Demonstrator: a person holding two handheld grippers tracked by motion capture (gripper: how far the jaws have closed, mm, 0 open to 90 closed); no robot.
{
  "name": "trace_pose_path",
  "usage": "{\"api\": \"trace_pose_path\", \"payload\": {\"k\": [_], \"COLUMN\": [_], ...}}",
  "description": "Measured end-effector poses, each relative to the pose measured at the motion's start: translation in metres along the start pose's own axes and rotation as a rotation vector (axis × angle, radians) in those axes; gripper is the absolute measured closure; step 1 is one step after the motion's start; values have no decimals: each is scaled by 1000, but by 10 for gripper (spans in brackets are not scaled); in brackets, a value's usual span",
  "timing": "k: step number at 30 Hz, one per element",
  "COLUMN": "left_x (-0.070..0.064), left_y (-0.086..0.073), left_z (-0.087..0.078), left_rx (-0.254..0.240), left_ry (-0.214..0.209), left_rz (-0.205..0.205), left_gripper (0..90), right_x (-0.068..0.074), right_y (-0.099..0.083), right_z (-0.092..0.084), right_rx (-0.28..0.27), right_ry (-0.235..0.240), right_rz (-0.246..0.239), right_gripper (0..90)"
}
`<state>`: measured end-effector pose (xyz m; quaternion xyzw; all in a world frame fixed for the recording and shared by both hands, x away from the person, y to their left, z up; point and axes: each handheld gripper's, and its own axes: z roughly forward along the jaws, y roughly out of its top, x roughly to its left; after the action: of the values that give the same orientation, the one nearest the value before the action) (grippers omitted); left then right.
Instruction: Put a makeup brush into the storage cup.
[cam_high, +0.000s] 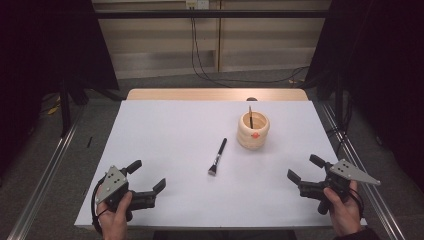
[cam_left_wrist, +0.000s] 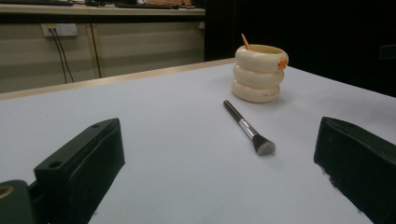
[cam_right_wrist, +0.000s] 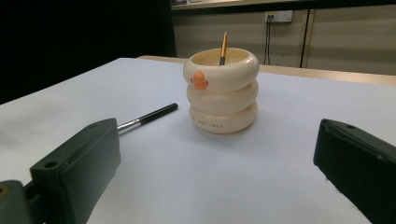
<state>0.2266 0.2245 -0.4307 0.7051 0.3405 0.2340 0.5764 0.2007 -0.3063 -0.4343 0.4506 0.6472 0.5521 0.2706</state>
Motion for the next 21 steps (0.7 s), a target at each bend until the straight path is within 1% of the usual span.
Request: {"api": "trace_pose_path", "payload": {"k": [2, 4, 6, 9, 10, 11, 12, 13, 14, 18, 19, 21], "left_x": [1, 1, 1, 0, 0, -1, -1, -2, -2, -6, -7, -9], "left_y": [0, -1, -1, -1, -1, -1, -1, -1, 0, 1, 1, 1], "left_z": [0, 0, 0, -1, -2, -2, -2, -2, -3, -3, -3, -3], "left_rx": [2, -1, -6, 0, 1, -2, 0, -7, -5, -8, -8, -15], "left_ry": [-2, -7, -10, -9, -16, -16, -14, -8, -11, -11, -11, -9], "left_rz": [1, -8, -10, -4, -1, -4, 3, -11, -3, -2, 1, -4], "left_gripper": [16, 17, 17, 17, 17, 17, 16, 17, 17, 17, 16, 16], "right_x": [0, -1, -1, 0, 0, 1, 1, 2, 1, 2, 1, 2], "right_y": [1, 0, 0, 1, 1, 1, 1, 1, 1, 0, 0, 0], "right_z": [1, 1, 2, 1, 2, 1, 1, 1, 1, 1, 1, 1], "right_rx": [-8, -4, -5, -7, -12, -11, -8, -10, -10, -6, -7, 0], "right_ry": [2, 7, 8, 6, 3, 4, 6, 7, 16, 24, 26, 32], "right_rz": [10, -6, -11, 0, -3, -8, -7, -5, -25, -25, -37, -38], "right_gripper": [2, 2, 2, 2, 2, 2, 2, 2, 2, 2, 2, 2]}}
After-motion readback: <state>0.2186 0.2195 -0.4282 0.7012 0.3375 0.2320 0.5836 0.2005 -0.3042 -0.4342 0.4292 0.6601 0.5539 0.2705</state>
